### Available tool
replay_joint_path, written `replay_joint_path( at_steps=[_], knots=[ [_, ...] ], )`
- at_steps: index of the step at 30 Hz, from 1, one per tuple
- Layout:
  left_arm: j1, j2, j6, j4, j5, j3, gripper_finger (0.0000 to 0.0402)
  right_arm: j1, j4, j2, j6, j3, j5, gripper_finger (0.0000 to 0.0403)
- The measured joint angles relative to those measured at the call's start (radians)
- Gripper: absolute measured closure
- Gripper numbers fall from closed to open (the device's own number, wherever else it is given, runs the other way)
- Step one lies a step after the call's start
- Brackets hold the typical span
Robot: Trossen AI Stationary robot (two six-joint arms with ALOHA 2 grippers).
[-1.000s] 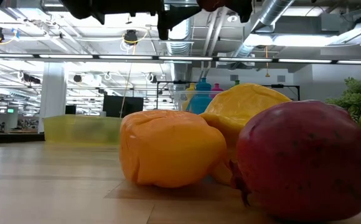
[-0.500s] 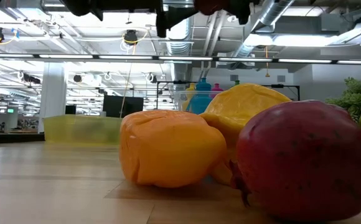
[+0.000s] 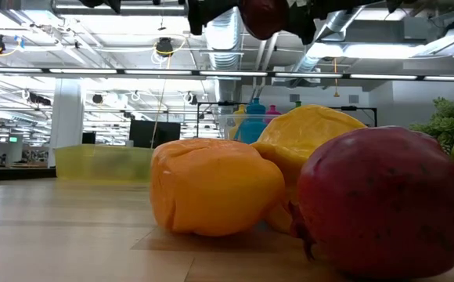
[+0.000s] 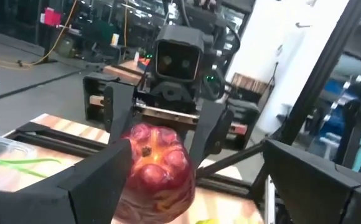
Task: Pick & Place Food Item
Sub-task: Put the right red apple into the transparent bin
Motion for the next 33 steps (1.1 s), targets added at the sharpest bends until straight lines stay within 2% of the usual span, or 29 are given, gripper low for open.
replay_joint_path(
  at_steps=[10,15,33],
  knots=[
    [0.008,0.006,0.111,-0.112,-0.060,0.001,0.0043,0.004,-0.017,-0.007,0.016,0.009,-0.011,0.0137],
    [0.007,0.004,0.128,-0.186,-0.052,0.021,0.0043,0.007,-0.010,-0.007,0.018,0.007,-0.009,0.0137],
    [0.022,0.002,0.129,-0.169,-0.050,0.022,0.0043,0.018,-0.039,0.023,0.019,0.003,-0.008,0.0137]
  ],
)
